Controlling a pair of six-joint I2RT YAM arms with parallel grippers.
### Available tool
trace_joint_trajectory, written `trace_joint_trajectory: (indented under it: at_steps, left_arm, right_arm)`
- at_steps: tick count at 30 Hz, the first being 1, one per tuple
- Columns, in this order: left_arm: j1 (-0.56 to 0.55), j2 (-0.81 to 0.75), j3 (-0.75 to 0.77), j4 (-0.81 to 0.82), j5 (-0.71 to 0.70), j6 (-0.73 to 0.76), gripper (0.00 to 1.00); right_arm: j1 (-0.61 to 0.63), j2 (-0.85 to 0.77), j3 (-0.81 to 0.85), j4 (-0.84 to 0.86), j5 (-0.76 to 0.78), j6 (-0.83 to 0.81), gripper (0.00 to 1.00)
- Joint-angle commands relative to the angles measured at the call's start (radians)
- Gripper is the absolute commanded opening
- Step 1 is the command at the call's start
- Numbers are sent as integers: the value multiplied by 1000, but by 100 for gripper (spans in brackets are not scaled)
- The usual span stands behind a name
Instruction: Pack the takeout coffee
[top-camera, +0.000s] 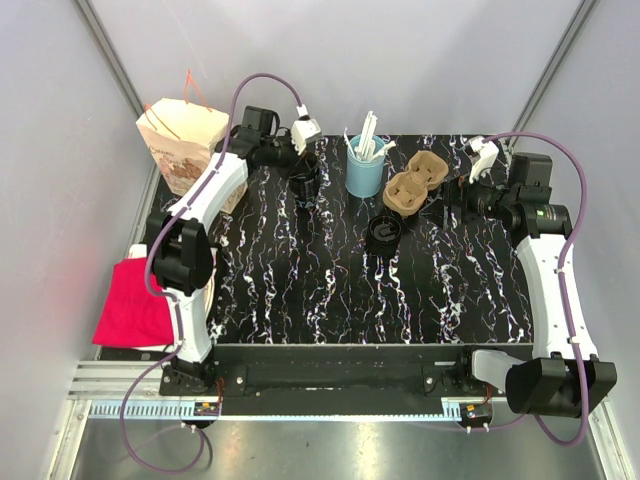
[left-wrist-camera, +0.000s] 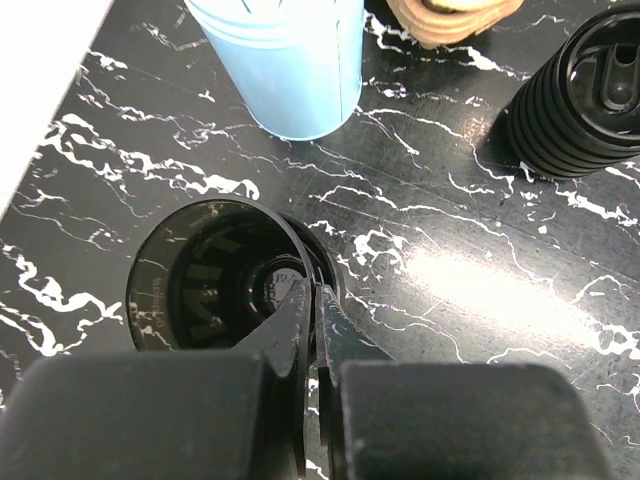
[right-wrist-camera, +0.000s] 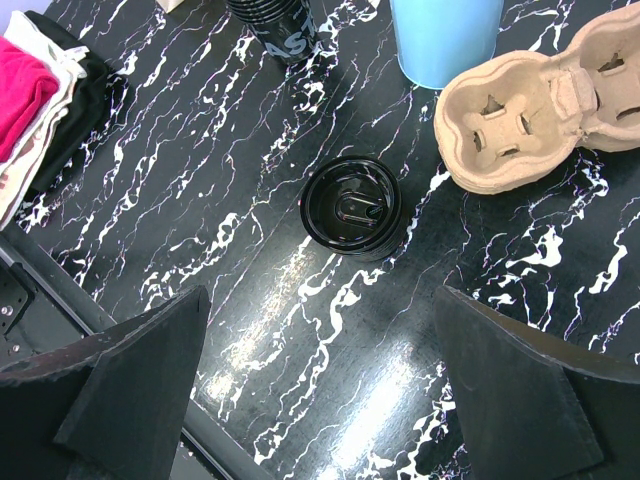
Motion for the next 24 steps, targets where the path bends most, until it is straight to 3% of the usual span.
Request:
trace_joint_trajectory:
  at_steps: [1,24]
  left_arm:
    - [-8,-72,41,51,-19,0,0]
    - [-25,-129,148,59,-56,3,0]
  right_arm:
    - [5,-26,4,23,-25,-6,100]
    - [5,-26,3,23,-27,-6,100]
